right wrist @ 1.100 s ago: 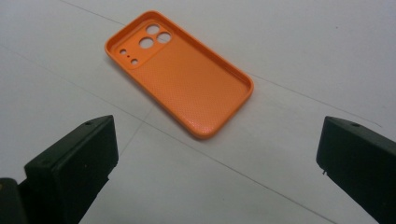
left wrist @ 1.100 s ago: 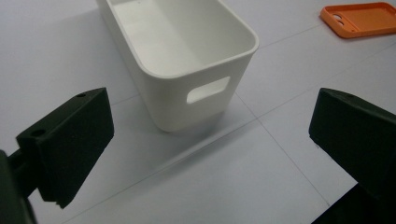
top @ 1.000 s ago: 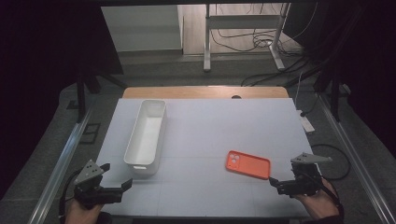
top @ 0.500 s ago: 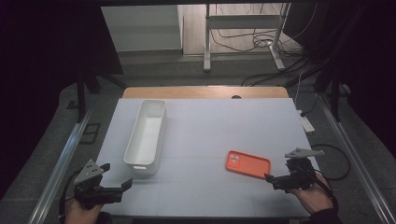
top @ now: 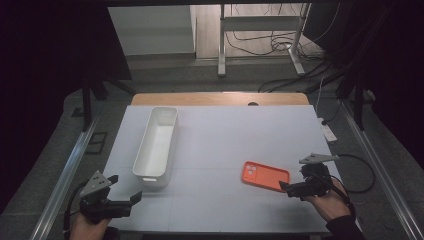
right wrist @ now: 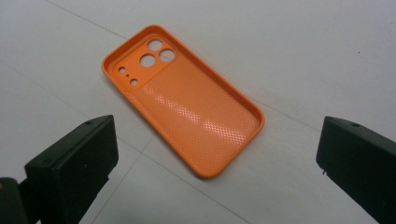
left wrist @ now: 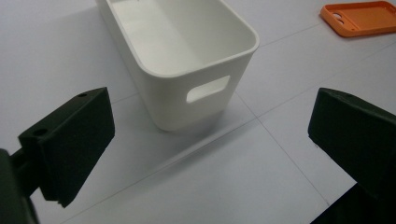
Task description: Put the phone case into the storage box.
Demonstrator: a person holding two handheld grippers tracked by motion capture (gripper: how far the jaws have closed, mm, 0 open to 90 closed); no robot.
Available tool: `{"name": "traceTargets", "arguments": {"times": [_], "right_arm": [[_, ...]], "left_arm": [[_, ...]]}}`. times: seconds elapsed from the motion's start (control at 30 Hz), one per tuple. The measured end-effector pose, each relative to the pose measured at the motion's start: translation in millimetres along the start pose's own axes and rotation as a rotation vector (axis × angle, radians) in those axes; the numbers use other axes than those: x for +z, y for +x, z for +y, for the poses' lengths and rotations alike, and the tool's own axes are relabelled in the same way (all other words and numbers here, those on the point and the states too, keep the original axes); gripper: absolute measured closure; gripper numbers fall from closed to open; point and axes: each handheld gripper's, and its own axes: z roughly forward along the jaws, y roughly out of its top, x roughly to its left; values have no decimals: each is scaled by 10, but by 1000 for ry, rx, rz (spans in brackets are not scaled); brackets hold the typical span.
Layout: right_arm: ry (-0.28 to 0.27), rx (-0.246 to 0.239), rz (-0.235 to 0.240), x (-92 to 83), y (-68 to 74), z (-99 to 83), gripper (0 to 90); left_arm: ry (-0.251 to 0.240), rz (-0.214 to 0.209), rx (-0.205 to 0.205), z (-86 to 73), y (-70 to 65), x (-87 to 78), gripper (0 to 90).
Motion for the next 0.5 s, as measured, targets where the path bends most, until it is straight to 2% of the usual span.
{"name": "traceTargets", "arguments": {"times": [0.5], "right_arm": [[13, -14, 9, 161, -25, 159, 0]], "left_arm": [[3, 1, 1, 2, 0, 5, 17]]}}
